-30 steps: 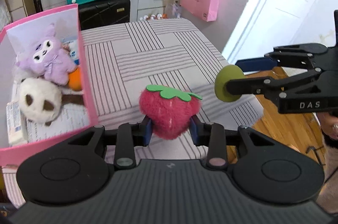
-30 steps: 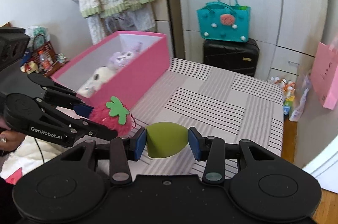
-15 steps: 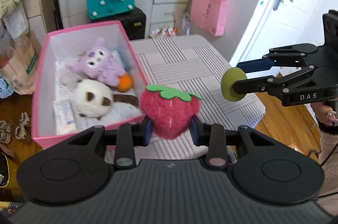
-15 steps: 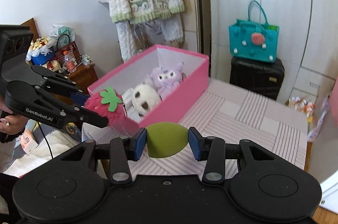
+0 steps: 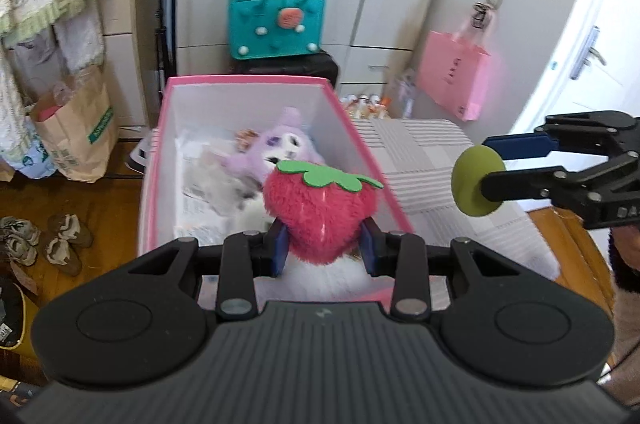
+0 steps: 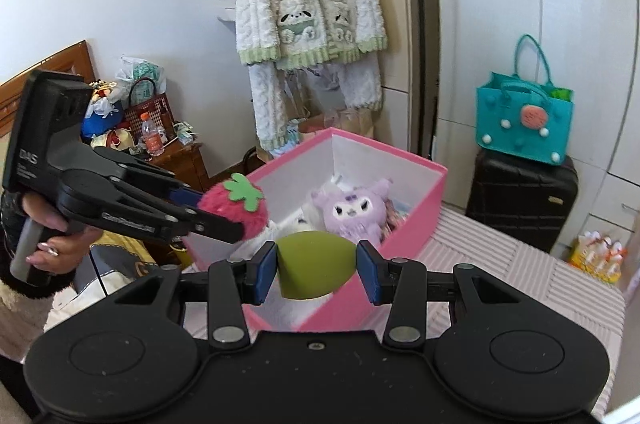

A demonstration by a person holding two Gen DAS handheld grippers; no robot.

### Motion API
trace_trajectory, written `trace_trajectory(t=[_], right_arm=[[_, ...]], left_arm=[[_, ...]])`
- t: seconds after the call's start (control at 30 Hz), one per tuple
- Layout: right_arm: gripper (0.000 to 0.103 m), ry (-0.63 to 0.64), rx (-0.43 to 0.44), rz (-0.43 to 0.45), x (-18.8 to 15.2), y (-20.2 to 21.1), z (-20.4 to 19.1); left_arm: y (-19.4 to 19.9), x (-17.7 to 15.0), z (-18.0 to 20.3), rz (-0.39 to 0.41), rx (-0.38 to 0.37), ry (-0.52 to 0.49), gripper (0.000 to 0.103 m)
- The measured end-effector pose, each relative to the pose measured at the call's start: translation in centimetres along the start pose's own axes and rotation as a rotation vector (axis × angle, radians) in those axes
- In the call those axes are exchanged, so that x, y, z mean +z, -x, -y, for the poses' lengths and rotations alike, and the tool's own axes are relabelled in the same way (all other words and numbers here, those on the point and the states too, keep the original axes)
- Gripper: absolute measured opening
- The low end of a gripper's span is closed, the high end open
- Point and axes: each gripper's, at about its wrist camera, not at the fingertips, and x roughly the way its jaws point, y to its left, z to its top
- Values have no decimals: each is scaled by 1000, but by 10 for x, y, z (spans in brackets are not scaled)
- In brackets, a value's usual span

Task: Organize soft objects
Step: 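Lift the strawberry plush and green sponge and carry them over the box, then open both grippers to drop the strawberry and sponge into the box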

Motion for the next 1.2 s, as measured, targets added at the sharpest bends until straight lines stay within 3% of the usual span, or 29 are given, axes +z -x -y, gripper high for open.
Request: trace_trajectory(t=[0.2, 0.37, 0.53, 0.8, 1.03, 1.2], right_arm=[[48, 37, -32, 28, 22, -42, 0], [48, 37, -39, 35, 47, -80, 12], [48, -14, -16, -19, 70, -130, 27], [49, -91, -9, -138, 77, -196, 44], [53, -90, -58, -182, 70, -208, 47], [53, -100, -51, -157, 69, -194, 47]], left_arm=[[-34, 15, -21, -10, 67, 5, 35], [-69, 27, -34, -66, 74, 22, 35], [-95, 31, -44, -94, 115, 49, 35], [-115, 35, -56, -176, 60, 121, 35], [-114, 35, -53, -189, 64, 122, 36], [-111, 36, -52, -186, 72, 119, 40]])
